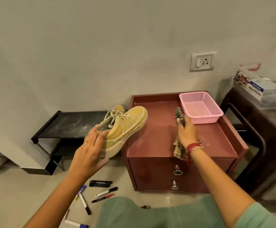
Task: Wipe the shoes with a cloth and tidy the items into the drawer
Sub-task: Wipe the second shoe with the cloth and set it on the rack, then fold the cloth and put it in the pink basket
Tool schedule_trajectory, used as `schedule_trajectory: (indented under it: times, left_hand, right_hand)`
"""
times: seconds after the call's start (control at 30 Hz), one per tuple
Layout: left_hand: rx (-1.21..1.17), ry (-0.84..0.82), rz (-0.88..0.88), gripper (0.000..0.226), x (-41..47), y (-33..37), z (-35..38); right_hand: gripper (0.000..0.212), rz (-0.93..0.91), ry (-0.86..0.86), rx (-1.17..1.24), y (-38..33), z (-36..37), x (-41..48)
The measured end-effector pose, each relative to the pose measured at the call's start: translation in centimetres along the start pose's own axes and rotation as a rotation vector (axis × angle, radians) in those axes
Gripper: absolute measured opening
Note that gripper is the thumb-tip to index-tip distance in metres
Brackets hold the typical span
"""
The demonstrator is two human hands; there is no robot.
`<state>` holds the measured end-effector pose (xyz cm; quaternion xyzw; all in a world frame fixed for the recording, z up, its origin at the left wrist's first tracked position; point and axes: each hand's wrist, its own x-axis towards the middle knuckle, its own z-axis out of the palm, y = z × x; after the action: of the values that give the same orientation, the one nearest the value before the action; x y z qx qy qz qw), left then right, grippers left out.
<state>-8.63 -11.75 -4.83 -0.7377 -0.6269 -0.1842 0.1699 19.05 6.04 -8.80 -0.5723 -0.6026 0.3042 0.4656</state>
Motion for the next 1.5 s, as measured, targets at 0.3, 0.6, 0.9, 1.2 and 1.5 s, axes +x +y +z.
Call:
schedule_trajectory:
  times: [0.3, 0.6, 0.9, 1.2, 1.5]
  left_hand:
    - [-0.032, 0.014, -0.247, 0.093, -0.1, -3.5, 2.3]
    - [-0.030, 0.102, -0.380, 0.087, 0.1, -7.7, 5.5]
    - [0.052, 0.037, -0.534, 0.079, 5.0, -14.6, 11.5]
    - [0.103, -0.178, -0.595, 0.063, 7.2, -17.7, 18.3]
    - [0.064, -0.236, -0.614, 0.073, 5.8, -17.4, 19.3]
  right_hand:
    - [0.078, -0.227, -0.799, -0.666, 3.5, 6.2, -1.2]
    - [0.073, -0.235, -0.771, -0.892, 4.2, 5.7, -1.9]
    - [0.074, -0.135, -0.759, -0.890, 1.5, 9.4, -1.3]
    - [0.072, -0.134, -0.759, -0.838, 1.6, 9.9, -0.5]
    - [0.061, -0.235, -0.621, -0.825, 1.7, 9.1, -0.8]
